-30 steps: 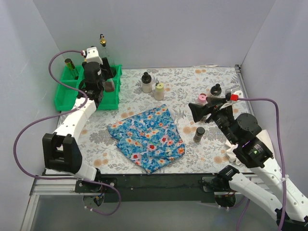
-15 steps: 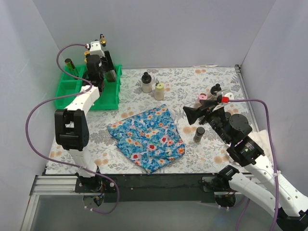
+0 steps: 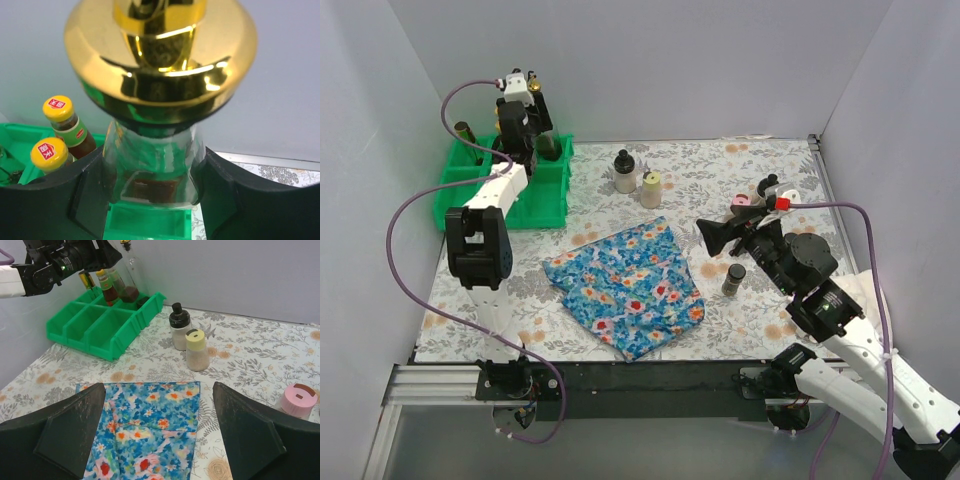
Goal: Organize the condiment bottles
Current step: Place the bottle in the storage box.
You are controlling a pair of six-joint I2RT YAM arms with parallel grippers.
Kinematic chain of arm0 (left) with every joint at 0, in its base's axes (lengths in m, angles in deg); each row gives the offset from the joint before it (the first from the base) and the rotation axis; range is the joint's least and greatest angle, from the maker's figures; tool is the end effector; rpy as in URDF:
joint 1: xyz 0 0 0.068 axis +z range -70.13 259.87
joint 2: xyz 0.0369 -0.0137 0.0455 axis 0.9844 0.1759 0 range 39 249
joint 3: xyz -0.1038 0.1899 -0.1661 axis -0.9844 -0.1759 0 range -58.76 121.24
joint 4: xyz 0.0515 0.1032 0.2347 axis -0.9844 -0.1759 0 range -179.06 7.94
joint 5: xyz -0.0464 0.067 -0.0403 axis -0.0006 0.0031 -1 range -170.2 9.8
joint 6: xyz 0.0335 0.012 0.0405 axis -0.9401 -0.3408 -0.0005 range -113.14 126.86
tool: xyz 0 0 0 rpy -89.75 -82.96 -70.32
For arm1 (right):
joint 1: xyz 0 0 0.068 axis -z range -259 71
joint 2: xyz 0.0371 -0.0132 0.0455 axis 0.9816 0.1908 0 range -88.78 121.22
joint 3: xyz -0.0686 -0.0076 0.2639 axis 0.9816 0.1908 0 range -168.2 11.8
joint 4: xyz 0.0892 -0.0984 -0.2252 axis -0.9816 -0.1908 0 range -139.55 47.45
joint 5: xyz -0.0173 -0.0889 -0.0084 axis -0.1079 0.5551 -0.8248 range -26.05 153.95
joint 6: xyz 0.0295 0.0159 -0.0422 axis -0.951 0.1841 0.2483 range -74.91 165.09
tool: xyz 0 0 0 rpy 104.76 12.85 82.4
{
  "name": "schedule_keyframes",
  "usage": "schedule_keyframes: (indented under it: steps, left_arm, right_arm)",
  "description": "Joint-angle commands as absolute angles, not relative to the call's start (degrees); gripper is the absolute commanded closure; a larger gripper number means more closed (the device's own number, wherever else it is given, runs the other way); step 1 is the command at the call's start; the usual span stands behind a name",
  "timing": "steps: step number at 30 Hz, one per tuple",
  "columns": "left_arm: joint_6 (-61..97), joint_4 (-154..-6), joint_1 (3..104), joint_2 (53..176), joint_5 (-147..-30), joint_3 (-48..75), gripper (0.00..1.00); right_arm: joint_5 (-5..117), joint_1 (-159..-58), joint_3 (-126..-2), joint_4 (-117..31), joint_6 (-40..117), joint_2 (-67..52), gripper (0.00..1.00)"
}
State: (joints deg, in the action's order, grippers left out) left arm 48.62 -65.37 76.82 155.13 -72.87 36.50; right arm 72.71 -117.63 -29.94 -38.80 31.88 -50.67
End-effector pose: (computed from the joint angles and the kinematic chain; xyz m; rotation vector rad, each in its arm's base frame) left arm 0.4952 -0.0217 0.3113 -0.6446 1.5364 -0.4907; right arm 0.1294 0.0964 0.3659 -0.1982 1.4610 0.6293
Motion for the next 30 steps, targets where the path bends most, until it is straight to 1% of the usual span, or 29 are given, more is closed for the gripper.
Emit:
schedule_keyframes:
  steps: [1,22,23,24,26,27,28,29,30]
  left_arm:
    - [47.73,-60.17,77.06,154.75,-73.70,41.96,1.00]
    - [47.46,-60.78,77.41,163.71,-73.43,43.36,1.00]
    - [47.55,-61.22,77.41,163.97,-73.52,43.54,0.97]
    - [47.64,-61.40,77.41,164.50,-73.61,43.54,0.86]
    - [47.64,-62.81,77.41,164.85,-74.22,43.80,0.80]
    - [47.55,-63.77,77.41,164.86,-74.92,44.24,0.75]
    - [47.47,-63.95,77.41,164.77,-74.93,44.50,0.54]
    - [47.47,-64.21,77.41,164.59,-74.93,44.59,0.41]
    - [47.47,-64.22,77.50,164.33,-74.49,44.94,0.32]
  right_arm:
    - [72.39,-117.59,-29.95,-35.16,31.82,-50.37,0.03]
    - [73.18,-117.59,-31.18,-35.25,33.57,-49.76,0.03]
    - [73.01,-117.59,-31.35,-35.34,33.58,-49.41,0.03]
    - [72.92,-117.59,-31.44,-35.43,33.66,-49.23,0.03]
    - [72.74,-117.59,-31.44,-35.43,33.31,-49.23,0.03]
    - [72.74,-117.59,-31.36,-35.43,33.23,-49.06,0.03]
    - [72.74,-117.59,-31.36,-35.43,33.05,-49.05,0.03]
    - [72.57,-117.59,-31.44,-35.43,33.05,-48.97,0.03]
    - [72.56,-117.50,-31.53,-35.43,32.96,-48.97,0.03]
